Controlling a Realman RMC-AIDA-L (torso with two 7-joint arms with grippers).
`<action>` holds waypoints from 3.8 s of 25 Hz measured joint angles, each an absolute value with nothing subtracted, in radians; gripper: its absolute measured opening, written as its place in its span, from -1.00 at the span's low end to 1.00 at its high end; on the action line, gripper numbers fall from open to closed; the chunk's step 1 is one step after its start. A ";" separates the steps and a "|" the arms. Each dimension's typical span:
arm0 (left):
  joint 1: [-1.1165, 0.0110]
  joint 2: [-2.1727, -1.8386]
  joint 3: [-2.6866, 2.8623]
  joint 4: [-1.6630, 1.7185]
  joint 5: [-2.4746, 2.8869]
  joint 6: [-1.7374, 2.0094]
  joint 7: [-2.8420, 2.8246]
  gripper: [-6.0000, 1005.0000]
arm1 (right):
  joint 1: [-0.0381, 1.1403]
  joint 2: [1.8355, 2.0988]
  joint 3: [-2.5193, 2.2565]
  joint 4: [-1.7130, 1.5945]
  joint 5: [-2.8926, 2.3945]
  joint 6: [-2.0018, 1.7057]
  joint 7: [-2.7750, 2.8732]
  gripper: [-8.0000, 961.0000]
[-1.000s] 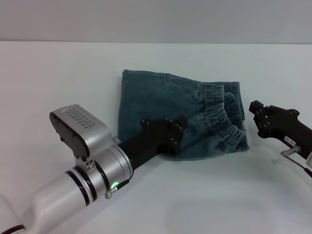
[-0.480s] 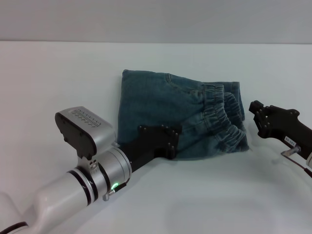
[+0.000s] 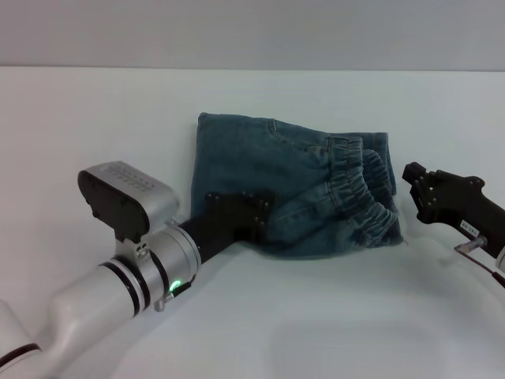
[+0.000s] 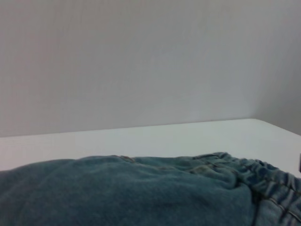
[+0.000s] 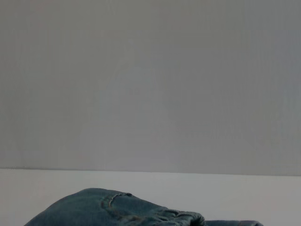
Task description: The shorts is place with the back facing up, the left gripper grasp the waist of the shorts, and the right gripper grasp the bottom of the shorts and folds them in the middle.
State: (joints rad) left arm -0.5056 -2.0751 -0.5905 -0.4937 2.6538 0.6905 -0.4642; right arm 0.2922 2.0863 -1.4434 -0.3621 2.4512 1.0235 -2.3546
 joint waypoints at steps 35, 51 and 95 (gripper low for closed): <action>-0.410 -2.071 -0.791 -0.425 2.652 0.961 -0.276 -0.99 | 0.294 2.086 -1.436 -0.359 2.458 1.025 -2.460 -0.96; -0.292 -2.069 -1.023 -0.392 2.651 1.103 -0.160 -0.99 | 0.227 2.091 -1.404 -0.284 2.849 1.144 -2.782 -0.96; -0.305 -2.071 -1.077 -0.325 2.621 1.122 -0.130 0.52 | 0.200 2.092 -1.170 -0.038 2.856 1.412 -2.868 0.26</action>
